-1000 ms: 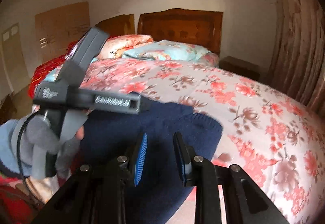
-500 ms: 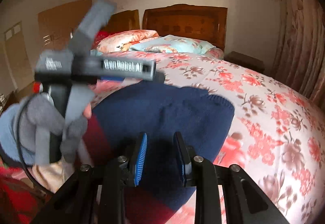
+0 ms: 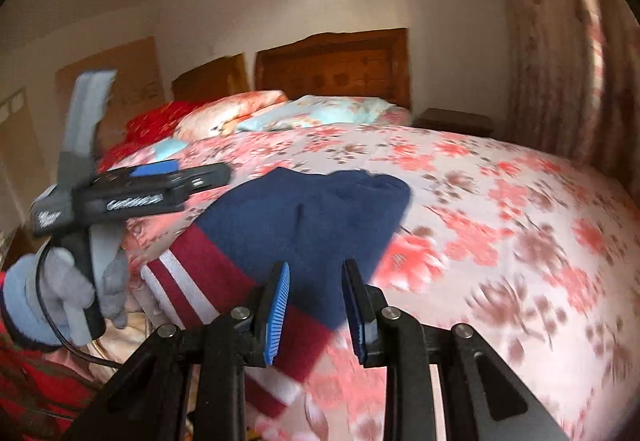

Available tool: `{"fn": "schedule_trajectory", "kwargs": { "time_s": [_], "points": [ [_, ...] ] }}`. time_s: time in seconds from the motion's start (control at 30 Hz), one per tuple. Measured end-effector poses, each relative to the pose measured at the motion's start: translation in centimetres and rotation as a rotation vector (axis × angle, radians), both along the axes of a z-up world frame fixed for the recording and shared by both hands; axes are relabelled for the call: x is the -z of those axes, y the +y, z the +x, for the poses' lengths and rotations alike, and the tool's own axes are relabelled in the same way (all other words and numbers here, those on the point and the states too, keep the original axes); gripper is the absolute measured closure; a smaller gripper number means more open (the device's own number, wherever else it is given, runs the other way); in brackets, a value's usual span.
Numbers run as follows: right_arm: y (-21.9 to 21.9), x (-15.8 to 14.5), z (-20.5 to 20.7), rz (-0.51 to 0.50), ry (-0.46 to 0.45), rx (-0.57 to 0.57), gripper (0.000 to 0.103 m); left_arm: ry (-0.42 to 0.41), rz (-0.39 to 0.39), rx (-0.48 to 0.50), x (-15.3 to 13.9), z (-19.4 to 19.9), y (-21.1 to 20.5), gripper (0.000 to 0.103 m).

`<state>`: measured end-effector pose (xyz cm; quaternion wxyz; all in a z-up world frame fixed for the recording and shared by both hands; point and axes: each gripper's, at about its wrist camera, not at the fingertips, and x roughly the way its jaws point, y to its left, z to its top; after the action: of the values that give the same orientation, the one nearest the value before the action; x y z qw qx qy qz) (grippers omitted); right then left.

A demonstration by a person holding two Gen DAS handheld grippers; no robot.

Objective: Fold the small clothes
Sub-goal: 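Release the folded sweater and pull both tools back from it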

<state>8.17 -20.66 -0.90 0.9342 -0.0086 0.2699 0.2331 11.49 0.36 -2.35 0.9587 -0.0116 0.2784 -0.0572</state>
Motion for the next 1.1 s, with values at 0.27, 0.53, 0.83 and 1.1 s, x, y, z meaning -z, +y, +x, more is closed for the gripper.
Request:
{"fn": "schedule_trajectory", "kwargs": {
  "time_s": [0.27,0.53,0.83,1.1],
  "points": [
    [-0.7,-1.8,-5.4,0.017,-0.116,0.148,0.075,-0.209,0.067,-0.138,-3.7,-7.4,-1.8,0.0],
    [1.5,-3.3,-9.4,-0.07,-0.21,0.196,0.073,-0.191,0.125,-0.042,-4.0,-11.4,-3.8,0.0],
    [0.8,-2.9,-11.1,-0.057,-0.153,0.22,0.072,-0.142,0.138,-0.005,-2.9,-12.6,-5.2,0.0],
    [0.6,-2.0,-10.2,-0.038,-0.099,0.232,0.072,-0.102,0.111,-0.015,-2.2,-11.9,-4.5,0.0]
  ]
}}
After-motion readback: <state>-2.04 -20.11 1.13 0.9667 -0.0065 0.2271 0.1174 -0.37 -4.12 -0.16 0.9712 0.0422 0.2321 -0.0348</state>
